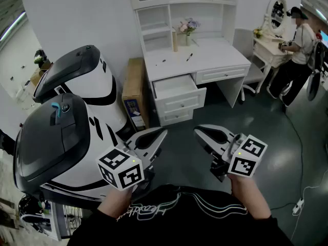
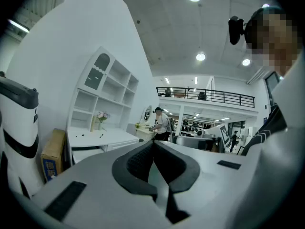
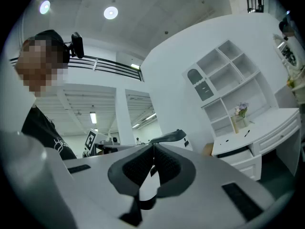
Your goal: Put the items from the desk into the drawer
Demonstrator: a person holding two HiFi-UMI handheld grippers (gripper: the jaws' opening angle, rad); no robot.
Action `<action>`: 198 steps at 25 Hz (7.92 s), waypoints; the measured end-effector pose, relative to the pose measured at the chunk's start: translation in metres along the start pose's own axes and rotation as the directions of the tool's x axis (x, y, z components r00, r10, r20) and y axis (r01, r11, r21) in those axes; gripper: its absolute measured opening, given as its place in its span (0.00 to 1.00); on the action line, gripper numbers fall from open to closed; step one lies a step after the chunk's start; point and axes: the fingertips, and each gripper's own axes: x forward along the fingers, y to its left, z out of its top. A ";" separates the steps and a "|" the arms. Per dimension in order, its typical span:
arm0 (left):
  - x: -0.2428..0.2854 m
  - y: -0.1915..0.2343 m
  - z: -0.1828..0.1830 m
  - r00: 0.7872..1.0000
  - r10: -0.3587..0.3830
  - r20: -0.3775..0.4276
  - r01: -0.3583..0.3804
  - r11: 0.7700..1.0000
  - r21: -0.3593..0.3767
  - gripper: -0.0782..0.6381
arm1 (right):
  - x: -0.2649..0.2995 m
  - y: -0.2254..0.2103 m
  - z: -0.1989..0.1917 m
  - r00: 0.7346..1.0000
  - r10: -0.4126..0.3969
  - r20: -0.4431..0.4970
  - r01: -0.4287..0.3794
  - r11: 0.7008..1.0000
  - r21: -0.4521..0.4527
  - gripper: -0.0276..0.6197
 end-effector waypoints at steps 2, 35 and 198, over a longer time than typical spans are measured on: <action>0.003 0.005 -0.003 1.000 0.000 -0.006 0.000 1.000 -0.003 0.14 | 0.003 -0.007 -0.004 1.000 -0.013 -0.005 0.013 1.000 -0.006 0.11; 0.285 0.403 0.016 0.990 -0.001 -0.138 -0.019 0.990 -0.139 0.14 | 0.236 -0.421 0.000 0.976 -0.189 -0.113 0.199 0.977 0.084 0.11; 0.466 0.507 -0.037 0.918 -0.031 -0.396 0.026 1.000 -0.018 0.14 | 0.239 -0.626 -0.036 0.928 -0.306 -0.213 0.359 0.885 0.296 0.11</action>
